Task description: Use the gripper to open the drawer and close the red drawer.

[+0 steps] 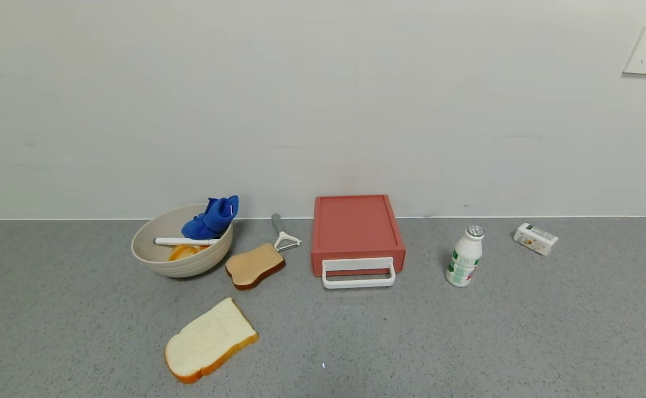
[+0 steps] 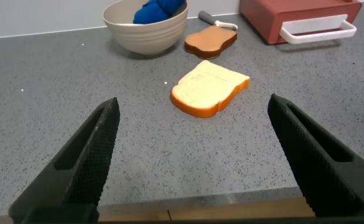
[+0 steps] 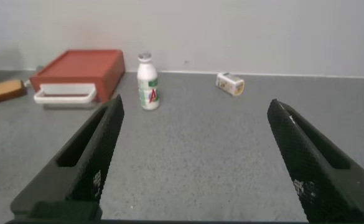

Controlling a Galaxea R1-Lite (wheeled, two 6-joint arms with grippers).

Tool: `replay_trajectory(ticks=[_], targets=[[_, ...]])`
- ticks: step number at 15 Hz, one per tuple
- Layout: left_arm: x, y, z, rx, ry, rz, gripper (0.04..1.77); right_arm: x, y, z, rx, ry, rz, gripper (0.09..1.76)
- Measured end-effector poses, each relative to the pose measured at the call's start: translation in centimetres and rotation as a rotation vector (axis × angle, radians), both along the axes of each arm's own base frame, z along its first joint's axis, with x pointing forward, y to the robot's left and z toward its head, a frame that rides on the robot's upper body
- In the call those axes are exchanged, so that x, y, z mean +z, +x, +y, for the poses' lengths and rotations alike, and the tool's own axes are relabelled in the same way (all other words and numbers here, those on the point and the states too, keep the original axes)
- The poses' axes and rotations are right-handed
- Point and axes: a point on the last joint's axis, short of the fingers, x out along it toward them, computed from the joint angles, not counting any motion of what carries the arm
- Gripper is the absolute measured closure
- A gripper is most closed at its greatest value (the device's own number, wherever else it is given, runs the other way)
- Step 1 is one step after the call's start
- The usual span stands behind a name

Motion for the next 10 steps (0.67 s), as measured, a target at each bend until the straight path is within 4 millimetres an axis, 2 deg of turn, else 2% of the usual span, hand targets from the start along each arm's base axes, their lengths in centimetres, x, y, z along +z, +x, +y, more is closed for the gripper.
replay_trajectory(ticks=[2, 3, 10], targets=[[0.0, 0.0, 0.0, 0.0, 0.0, 0.0, 0.09, -2.6, 0.9, 0.0, -0.008, -0.006, 0.091, 0.15], [0.0, 0.0, 0.0, 0.0, 0.0, 0.0, 0.09, -3.1, 1.0, 0.0, -0.011, -0.001, 0.115, 0.15], [0.0, 0.0, 0.0, 0.0, 0.0, 0.0, 0.09, -3.7, 1.2, -0.1, -0.03, 0.008, 0.147, 0.15]])
